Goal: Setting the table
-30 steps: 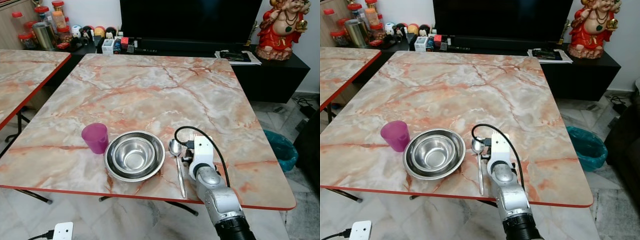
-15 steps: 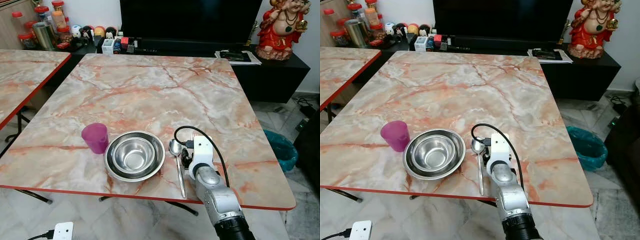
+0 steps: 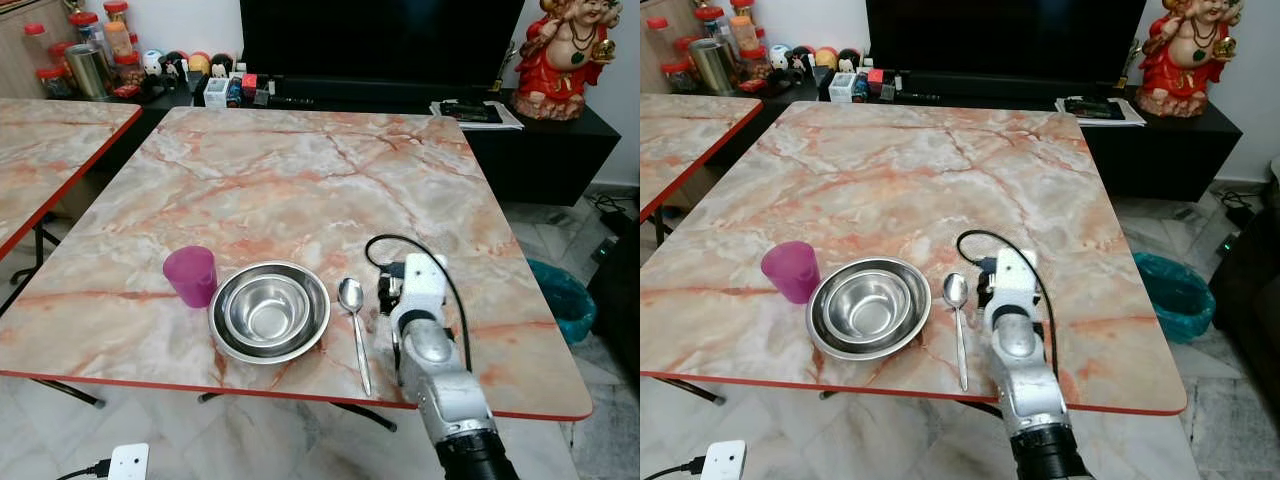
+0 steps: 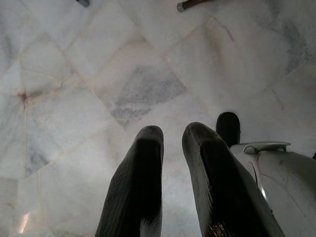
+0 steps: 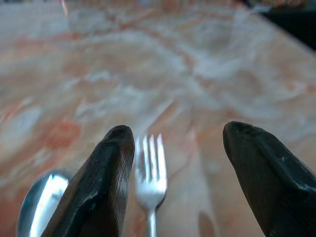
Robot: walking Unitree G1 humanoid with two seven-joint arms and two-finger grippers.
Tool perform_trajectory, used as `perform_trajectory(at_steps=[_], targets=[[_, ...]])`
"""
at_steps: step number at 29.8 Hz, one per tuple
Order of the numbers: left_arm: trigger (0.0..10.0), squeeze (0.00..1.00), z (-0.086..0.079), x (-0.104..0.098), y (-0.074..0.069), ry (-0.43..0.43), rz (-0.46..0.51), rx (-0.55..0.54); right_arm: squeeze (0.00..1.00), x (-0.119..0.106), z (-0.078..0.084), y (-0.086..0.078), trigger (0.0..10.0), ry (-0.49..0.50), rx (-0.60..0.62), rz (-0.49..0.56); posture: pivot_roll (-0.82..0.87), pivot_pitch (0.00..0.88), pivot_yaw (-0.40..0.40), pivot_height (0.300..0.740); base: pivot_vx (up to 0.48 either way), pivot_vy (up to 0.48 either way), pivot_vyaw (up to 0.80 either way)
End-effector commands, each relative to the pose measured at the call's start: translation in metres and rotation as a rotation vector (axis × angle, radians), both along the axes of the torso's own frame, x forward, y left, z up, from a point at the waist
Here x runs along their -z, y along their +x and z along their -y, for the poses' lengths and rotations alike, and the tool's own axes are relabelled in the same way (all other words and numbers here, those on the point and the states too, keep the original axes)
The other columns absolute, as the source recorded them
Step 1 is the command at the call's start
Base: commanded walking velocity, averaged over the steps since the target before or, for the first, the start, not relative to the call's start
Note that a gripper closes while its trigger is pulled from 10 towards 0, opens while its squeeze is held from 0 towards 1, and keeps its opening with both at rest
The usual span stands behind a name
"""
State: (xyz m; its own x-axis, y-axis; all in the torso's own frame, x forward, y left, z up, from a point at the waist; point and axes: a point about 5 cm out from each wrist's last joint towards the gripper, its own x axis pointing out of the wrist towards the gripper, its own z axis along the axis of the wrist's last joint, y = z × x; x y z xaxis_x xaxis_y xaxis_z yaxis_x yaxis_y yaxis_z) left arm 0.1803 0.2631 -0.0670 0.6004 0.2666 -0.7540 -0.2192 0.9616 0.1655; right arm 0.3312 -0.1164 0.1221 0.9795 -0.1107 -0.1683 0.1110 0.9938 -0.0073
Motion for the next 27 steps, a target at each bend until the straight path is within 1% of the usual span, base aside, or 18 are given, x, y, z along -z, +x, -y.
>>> perform_trajectory(at_steps=[1,6,13,21,27], targets=[[10.0,0.00,-0.0003,0.0015,-0.0035,0.004,-0.002,-0.012,0.00,-0.0106,0.0034,0.0009,10.0,0.021,0.019,0.062,0.01,0.104,-0.009,0.740,0.000,0.000,0.00],[10.0,0.00,-0.0009,0.0017,-0.0042,0.010,-0.011,-0.002,0.00,-0.0141,0.0062,0.0012,10.0,0.026,0.024,0.091,0.01,0.102,-0.007,0.740,0.000,0.000,0.00],[10.0,0.00,-0.0014,0.0019,-0.0049,0.018,-0.015,0.004,0.00,-0.0157,0.0026,0.0013,10.0,0.036,0.004,0.110,0.01,0.091,-0.006,0.740,0.000,0.000,0.00],[10.0,0.00,-0.0017,0.0019,-0.0054,0.020,-0.014,0.002,0.00,-0.0136,0.0005,0.0009,10.0,0.038,-0.003,0.109,0.01,0.082,-0.006,0.740,0.000,0.000,0.00],[10.0,0.00,-0.0011,0.0017,-0.0046,0.020,-0.010,0.004,0.00,-0.0132,0.0023,0.0010,10.0,0.038,0.003,0.114,0.01,0.079,-0.005,0.740,0.000,0.000,0.00]])
